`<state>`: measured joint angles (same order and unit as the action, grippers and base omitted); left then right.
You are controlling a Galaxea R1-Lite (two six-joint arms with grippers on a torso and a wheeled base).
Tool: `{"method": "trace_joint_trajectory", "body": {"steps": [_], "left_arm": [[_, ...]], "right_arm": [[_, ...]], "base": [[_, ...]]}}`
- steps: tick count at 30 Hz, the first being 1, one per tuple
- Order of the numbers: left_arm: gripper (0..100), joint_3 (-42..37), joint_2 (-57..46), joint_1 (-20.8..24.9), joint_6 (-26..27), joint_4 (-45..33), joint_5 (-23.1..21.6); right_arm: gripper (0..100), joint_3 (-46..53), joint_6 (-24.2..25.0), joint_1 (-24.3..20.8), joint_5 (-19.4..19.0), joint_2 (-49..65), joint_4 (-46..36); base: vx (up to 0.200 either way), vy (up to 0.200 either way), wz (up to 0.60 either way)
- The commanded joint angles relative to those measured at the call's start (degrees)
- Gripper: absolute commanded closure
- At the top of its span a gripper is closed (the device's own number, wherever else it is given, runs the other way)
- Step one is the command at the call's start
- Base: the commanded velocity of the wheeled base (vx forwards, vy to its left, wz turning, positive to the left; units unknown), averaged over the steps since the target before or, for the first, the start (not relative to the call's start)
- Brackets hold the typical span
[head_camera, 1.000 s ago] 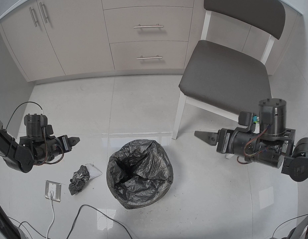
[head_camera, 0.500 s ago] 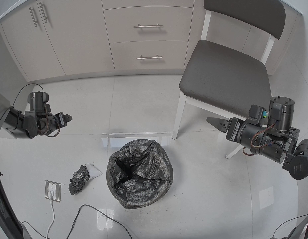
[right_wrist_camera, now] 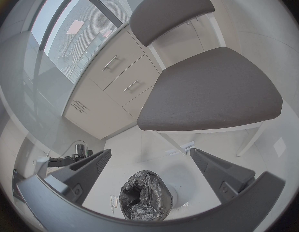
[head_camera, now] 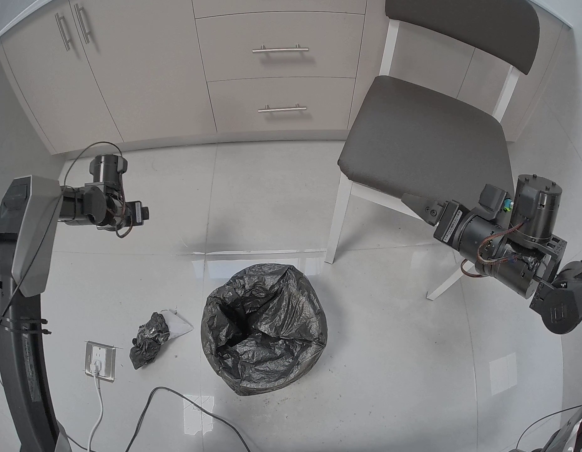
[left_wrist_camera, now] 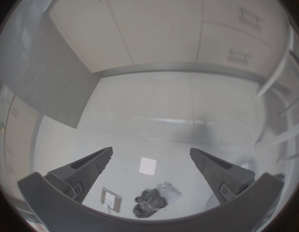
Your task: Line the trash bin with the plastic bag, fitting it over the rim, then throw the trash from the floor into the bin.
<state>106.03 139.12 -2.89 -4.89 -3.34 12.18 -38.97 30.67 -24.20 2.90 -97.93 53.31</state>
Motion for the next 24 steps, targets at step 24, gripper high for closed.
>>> {"method": "trace_joint_trajectory", "body": {"steps": [24], "left_arm": [[0,8.56,38.50,1.22,1.99,-27.42,-1.72]], "right_arm": [[0,-2.16,1.32,1.08,-0.53,4.50,-7.52]], "base": [[0.000,0.000,0.00]]}}
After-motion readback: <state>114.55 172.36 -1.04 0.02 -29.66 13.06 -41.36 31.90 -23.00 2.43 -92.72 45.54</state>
